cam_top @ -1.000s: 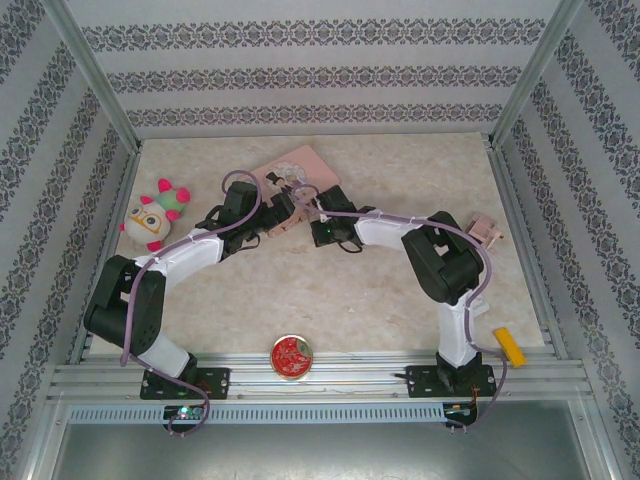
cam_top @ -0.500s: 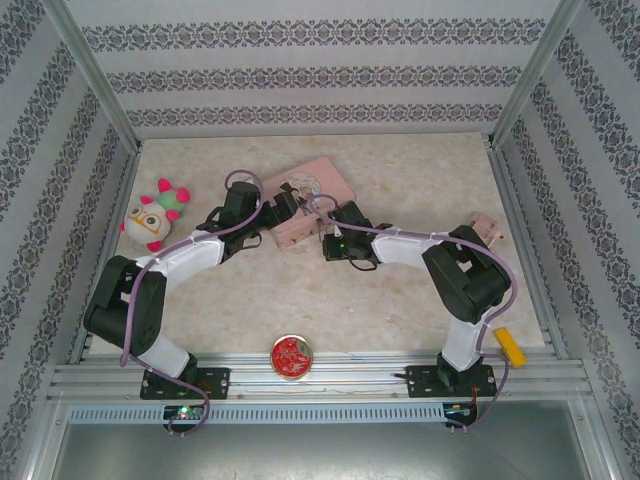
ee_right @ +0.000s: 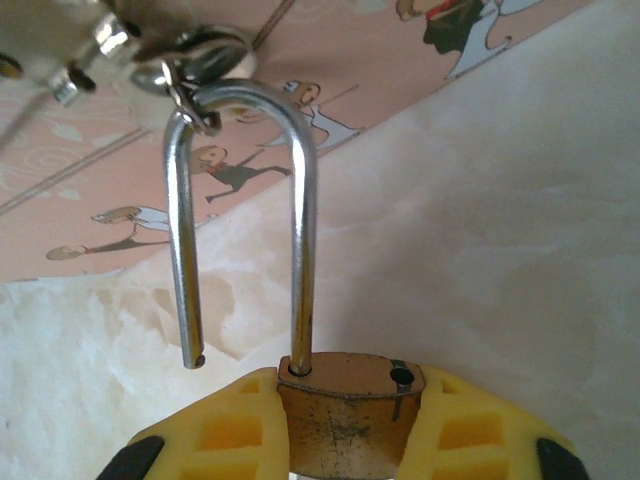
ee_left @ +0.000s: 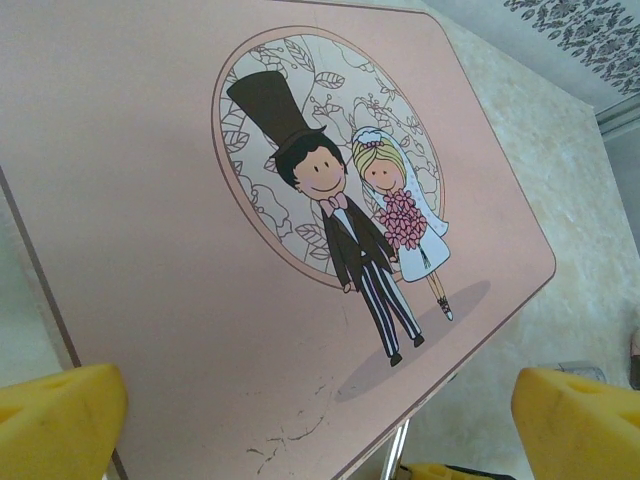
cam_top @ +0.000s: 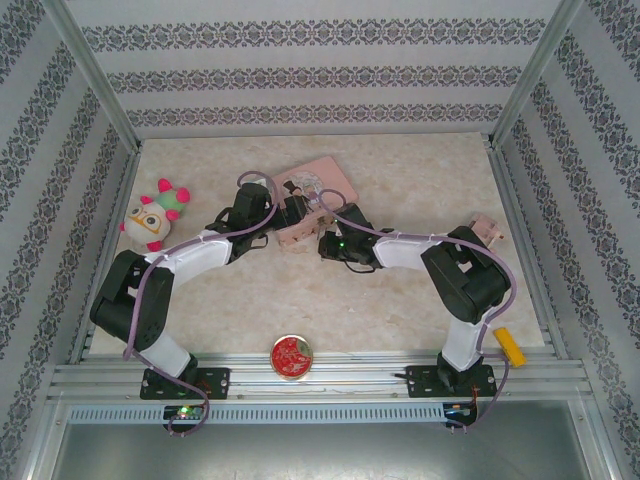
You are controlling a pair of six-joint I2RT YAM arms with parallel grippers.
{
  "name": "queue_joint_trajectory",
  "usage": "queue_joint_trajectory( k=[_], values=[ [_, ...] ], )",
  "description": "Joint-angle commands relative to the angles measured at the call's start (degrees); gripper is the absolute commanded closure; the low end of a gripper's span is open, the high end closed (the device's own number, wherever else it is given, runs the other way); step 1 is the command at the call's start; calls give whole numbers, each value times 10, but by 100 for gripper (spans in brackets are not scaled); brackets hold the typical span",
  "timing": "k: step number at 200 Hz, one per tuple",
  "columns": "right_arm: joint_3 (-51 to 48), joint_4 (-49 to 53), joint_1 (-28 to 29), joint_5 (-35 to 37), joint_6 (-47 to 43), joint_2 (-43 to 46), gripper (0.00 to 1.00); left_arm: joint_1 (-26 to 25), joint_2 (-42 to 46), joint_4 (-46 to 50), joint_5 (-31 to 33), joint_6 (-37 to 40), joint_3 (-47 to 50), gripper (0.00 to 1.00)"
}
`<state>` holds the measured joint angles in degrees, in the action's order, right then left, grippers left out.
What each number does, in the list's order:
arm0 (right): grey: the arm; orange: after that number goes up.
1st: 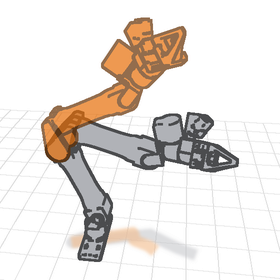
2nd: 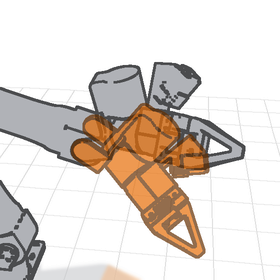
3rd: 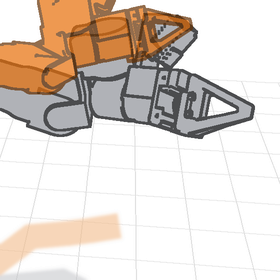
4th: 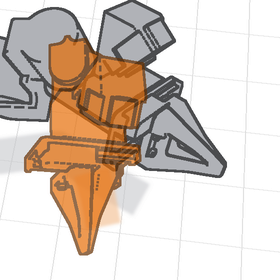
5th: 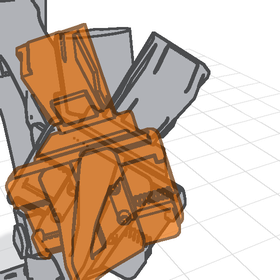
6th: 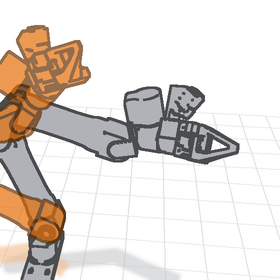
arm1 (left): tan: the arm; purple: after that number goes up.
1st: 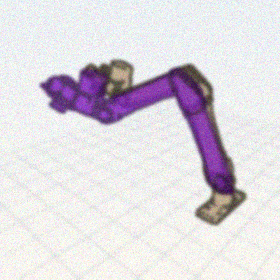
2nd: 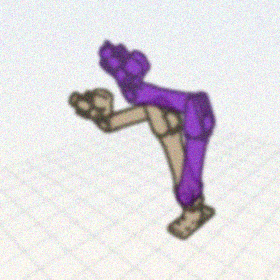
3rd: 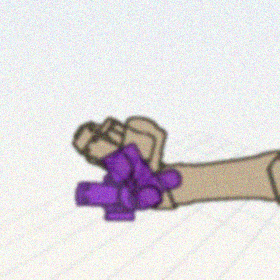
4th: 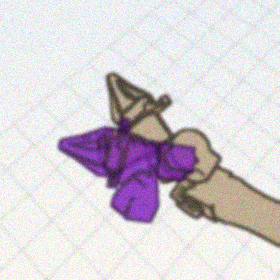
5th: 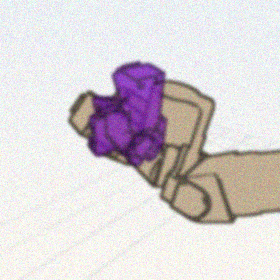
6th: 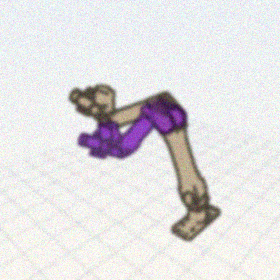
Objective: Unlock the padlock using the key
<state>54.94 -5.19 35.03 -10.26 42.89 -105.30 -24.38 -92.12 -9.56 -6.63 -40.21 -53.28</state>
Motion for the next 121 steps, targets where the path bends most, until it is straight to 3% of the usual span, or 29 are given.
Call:
queue_joint_trajectory(
  k=[1, 82, 121],
  values=[
    [-7, -52, -5, -18, 43, -12, 100, -6, -16, 15, 16, 14, 10, 1],
    [-25, -118, -20, -26, 90, -12, 100, -7, 12, 88, 146, 8, 6, 1],
    [-23, -142, -24, -33, 109, -19, 100, -8, -16, 94, 169, 24, -12, 1]
  ],
)
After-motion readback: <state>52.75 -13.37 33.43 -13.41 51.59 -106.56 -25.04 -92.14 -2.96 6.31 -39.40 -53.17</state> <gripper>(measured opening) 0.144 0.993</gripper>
